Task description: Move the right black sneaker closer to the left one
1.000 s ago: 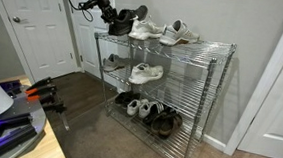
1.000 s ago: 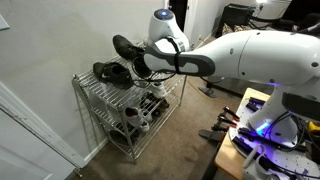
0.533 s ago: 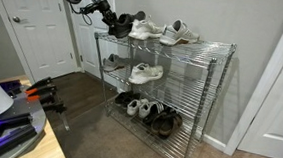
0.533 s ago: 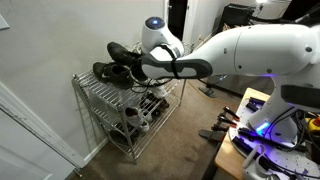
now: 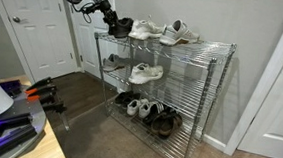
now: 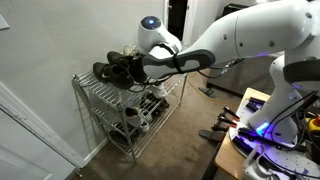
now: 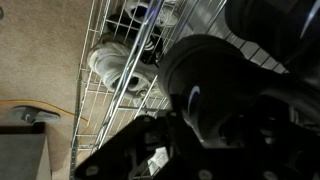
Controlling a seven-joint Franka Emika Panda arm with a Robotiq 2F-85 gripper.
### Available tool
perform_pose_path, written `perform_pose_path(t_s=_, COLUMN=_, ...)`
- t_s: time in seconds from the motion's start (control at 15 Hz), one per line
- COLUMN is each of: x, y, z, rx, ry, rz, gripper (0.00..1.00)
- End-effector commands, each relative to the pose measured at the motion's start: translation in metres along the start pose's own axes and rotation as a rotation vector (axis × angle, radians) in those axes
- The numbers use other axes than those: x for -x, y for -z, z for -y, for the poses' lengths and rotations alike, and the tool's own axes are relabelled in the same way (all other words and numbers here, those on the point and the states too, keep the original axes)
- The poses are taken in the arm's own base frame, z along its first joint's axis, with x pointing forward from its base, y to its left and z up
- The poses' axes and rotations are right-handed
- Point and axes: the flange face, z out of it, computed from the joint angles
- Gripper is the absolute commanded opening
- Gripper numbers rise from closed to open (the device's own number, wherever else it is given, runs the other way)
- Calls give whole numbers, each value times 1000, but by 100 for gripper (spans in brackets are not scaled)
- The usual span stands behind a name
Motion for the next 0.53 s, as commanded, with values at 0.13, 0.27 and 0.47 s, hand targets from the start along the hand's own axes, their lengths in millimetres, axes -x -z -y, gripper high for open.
perform_pose_path(t_s=0.13, x=-15, y=10, z=5, rx=-41, ry=-18, rz=53, gripper=77)
perform_pose_path(t_s=0.27, x=-14, y=16, z=1, rx=-71, ry=0, rz=73, gripper=90)
perform_pose_path(t_s=0.47, x=-16, y=35, z=-4, rx=-98, ry=43, rz=61, gripper=100)
